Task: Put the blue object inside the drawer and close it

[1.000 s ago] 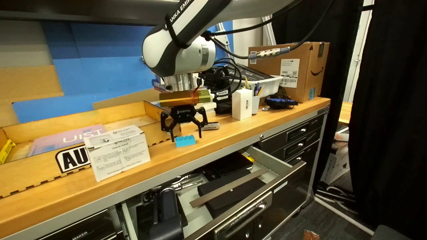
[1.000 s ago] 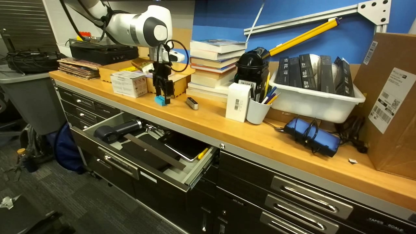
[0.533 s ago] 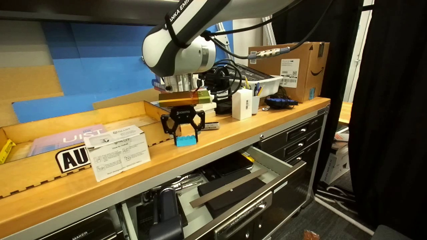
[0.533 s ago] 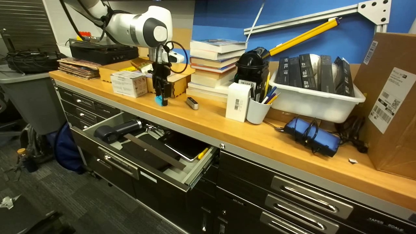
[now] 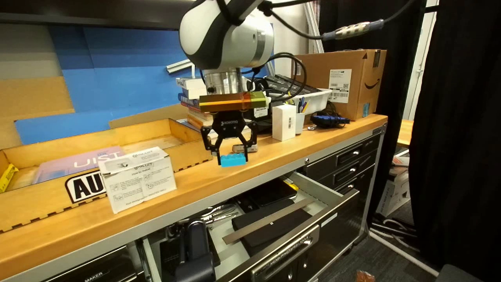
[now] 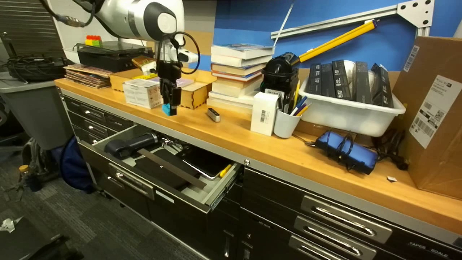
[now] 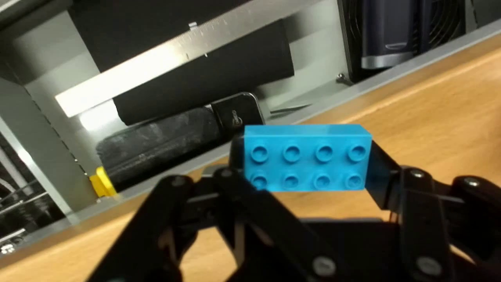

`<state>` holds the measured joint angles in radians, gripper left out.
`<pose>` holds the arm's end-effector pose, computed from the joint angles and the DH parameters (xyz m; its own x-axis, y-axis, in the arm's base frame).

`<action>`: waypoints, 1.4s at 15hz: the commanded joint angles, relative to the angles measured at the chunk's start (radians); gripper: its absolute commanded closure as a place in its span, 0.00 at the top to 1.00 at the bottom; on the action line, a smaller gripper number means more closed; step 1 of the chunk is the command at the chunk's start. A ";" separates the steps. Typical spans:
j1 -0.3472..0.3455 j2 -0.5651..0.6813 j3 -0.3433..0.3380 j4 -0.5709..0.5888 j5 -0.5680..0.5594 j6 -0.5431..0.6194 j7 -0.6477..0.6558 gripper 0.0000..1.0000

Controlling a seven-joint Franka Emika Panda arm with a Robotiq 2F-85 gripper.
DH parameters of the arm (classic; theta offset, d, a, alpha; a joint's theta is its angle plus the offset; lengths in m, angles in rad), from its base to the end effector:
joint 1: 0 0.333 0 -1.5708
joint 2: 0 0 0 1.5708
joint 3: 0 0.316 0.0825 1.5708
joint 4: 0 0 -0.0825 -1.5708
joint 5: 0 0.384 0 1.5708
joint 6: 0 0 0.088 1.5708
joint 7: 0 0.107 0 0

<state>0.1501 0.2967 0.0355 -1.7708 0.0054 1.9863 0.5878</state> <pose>0.6167 0.1146 0.3869 0.9157 -0.3947 -0.0758 -0.3933 -0.9188 0.0323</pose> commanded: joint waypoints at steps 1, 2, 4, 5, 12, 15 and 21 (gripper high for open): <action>-0.013 -0.183 -0.005 -0.237 0.021 0.042 0.009 0.45; -0.017 -0.195 -0.004 -0.276 0.016 0.058 0.016 0.45; -0.022 -0.202 -0.004 -0.342 -0.006 0.107 0.047 0.45; -0.025 -0.198 -0.003 -0.370 -0.011 0.138 0.062 0.45; -0.029 -0.082 -0.027 -0.472 -0.039 0.375 0.200 0.45; -0.023 -0.040 -0.034 -0.472 -0.025 0.394 0.224 0.93; -0.034 -0.182 -0.032 -0.522 -0.014 0.303 0.200 1.00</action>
<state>0.1187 0.2385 0.0070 -2.2387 -0.0179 2.3442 0.8038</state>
